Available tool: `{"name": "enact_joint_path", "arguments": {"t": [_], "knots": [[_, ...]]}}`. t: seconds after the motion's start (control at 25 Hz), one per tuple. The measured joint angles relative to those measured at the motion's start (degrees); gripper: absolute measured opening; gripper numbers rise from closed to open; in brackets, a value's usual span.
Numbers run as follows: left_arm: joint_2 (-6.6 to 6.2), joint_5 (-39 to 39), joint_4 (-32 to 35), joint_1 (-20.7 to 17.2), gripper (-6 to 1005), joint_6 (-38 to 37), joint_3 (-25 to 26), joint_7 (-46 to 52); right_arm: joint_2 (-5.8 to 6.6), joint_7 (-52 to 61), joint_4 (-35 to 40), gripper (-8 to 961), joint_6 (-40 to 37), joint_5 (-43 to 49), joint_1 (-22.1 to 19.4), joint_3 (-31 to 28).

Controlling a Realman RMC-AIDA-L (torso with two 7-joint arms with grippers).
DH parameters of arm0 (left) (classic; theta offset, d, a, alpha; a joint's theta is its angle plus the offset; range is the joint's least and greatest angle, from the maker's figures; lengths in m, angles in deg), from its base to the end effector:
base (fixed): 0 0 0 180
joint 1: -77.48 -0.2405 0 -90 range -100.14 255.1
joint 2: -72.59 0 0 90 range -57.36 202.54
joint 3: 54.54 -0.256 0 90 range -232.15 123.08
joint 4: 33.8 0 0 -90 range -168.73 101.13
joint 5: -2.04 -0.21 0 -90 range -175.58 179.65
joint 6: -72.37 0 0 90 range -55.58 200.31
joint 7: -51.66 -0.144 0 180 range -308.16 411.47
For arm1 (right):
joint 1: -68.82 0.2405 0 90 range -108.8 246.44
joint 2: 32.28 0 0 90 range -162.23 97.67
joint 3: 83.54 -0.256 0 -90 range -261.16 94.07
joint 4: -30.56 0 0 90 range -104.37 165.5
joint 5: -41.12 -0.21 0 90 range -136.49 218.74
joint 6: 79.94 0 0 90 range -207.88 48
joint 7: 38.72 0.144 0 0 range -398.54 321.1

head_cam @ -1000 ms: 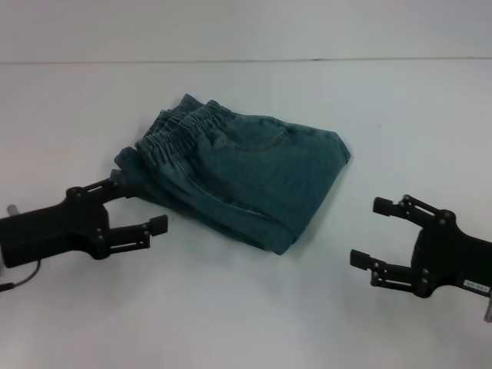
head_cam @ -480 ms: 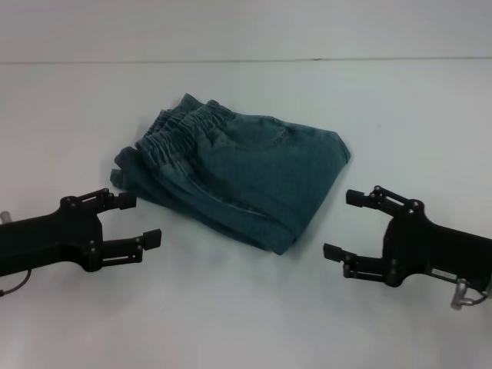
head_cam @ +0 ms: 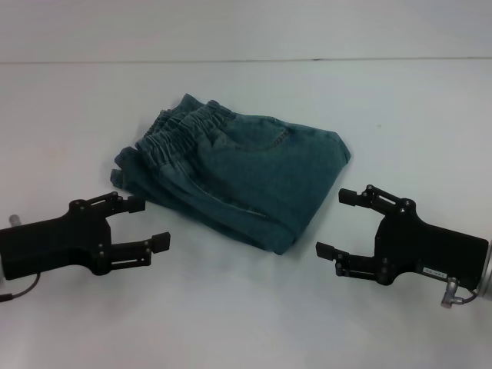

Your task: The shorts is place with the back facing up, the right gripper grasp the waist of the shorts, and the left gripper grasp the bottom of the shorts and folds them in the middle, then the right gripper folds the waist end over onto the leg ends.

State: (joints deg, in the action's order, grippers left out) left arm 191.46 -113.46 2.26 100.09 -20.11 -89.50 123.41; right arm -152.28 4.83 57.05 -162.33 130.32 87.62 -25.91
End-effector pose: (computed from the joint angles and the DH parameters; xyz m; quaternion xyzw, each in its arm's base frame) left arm -0.3056 0.2859 0.0048 -0.9269 -0.2318 -0.2506 0.1561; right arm 0.2936 0.2734 -0.0458 -0.9312 0.0823 0.2756 0.2237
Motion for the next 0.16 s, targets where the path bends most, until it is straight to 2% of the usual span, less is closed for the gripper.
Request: {"name": "enact_joint_path", "arguments": {"t": [0.16], "knots": [[0.59, -0.1, 0.3, -0.1, 877, 0.7, -0.4, -0.6, -0.14, -1.7, -1.6, 919, 0.1, -0.6, 0.4, -0.1]]}}
